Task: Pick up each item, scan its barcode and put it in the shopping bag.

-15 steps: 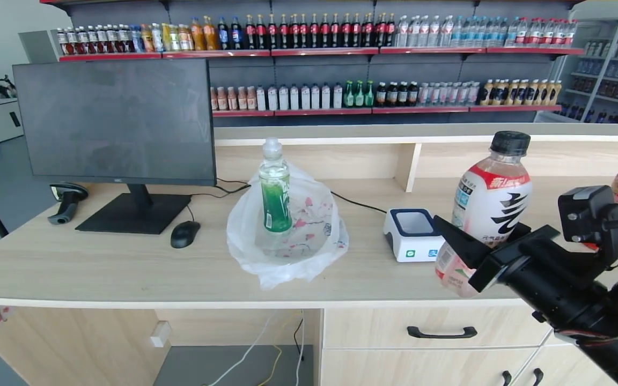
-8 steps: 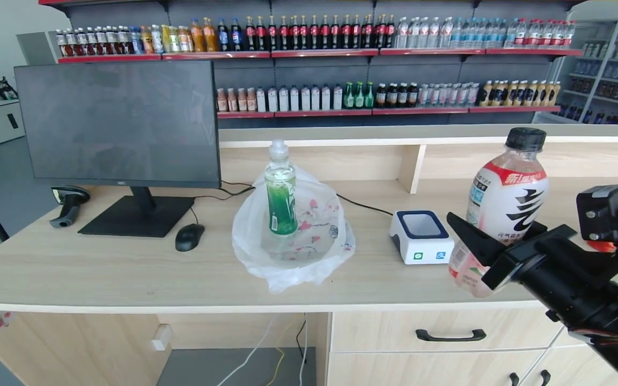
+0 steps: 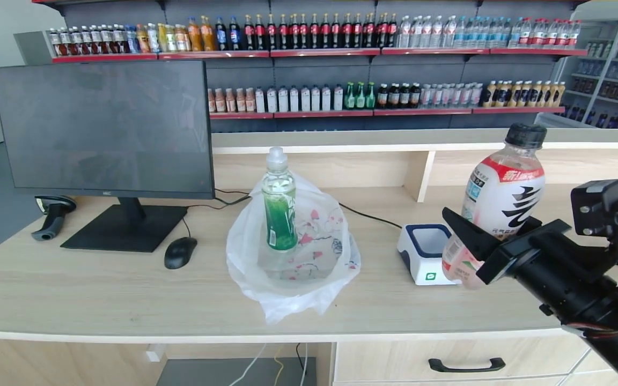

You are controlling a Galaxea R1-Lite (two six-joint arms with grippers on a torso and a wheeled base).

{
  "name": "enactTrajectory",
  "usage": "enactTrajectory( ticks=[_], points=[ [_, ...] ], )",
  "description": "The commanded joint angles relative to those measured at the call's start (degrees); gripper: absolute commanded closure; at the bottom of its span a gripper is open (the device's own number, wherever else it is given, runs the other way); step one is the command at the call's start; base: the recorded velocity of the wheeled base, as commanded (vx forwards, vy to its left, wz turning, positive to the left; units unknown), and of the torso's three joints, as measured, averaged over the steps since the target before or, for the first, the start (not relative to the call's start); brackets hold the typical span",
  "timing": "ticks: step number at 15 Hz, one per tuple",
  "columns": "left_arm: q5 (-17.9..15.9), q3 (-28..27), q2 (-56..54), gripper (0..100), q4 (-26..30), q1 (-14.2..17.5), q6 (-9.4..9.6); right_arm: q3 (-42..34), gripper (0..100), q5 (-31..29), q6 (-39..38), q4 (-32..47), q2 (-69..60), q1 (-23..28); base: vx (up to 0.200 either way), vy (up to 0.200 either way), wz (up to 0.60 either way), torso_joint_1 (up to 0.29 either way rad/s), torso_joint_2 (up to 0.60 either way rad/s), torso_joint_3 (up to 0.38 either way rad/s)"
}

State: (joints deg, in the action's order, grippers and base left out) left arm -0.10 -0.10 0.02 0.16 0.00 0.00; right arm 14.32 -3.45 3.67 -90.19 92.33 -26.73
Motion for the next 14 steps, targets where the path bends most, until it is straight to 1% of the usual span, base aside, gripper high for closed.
enactTrajectory(
  ticks=[1,4,6,7,8,9,10,11,12,14],
  points=[
    [0.01,0.01,-0.02,0,0.02,0.0,0.0,0.35,100,0.02,0.02,0.19,1.27,0.28,0.0,0.0,0.0,0.0,0.0,0.0],
    [-0.08,0.01,-0.02,0,0.02,0.0,0.09,5.98,100,0.29,0.55,0.19,5.58,0.81,0.0,0.0,0.0,0.0,0.0,0.0],
    [-0.08,0.01,-0.02,0,0.02,-0.09,0.09,9.32,100,1.78,3.63,0.19,9.53,0.98,0.0,0.0,0.0,0.0,0.0,0.0],
    [-0.08,0.01,-0.02,0,-0.07,0.0,0.09,10.9,100,5.91,9.51,0.19,11.03,3.53,0.0,0.0,0.0,0.0,0.0,0.0],
    [-0.08,0.01,-0.02,0,0.02,0.0,0.09,11.43,100,12.5,17.42,0.19,11.91,7.57,0.0,0.0,0.0,0.0,0.0,0.0],
    [0.01,0.01,-0.02,0,0.02,0.0,0.09,11.69,100,19.27,23.66,0.19,13.49,10.12,0.0,0.0,0.0,0.0,0.0,0.0],
    [-0.08,0.01,-0.02,0,0.02,0.0,0.09,12.39,100,22.26,28.32,0.19,15.07,10.3,0.0,0.0,0.0,0.0,0.0,0.0],
    [0.01,0.01,-0.02,0,0.02,0.0,0.0,13.36,100,22.26,31.4,0.19,16.56,10.3,0.0,0.0,0.0,0.0,0.0,0.0],
    [-0.08,0.01,-0.02,0,0.02,0.0,0.0,13.71,100,22.26,32.81,0.19,17.0,10.3,0.0,0.0,0.0,0.0,0.0,0.0],
    [-0.08,0.01,-0.02,0,0.02,0.0,0.0,14.94,100,22.52,42.12,0.19,17.8,10.74,0.0,0.0,0.0,0.0,0.0,0.0]
  ],
)
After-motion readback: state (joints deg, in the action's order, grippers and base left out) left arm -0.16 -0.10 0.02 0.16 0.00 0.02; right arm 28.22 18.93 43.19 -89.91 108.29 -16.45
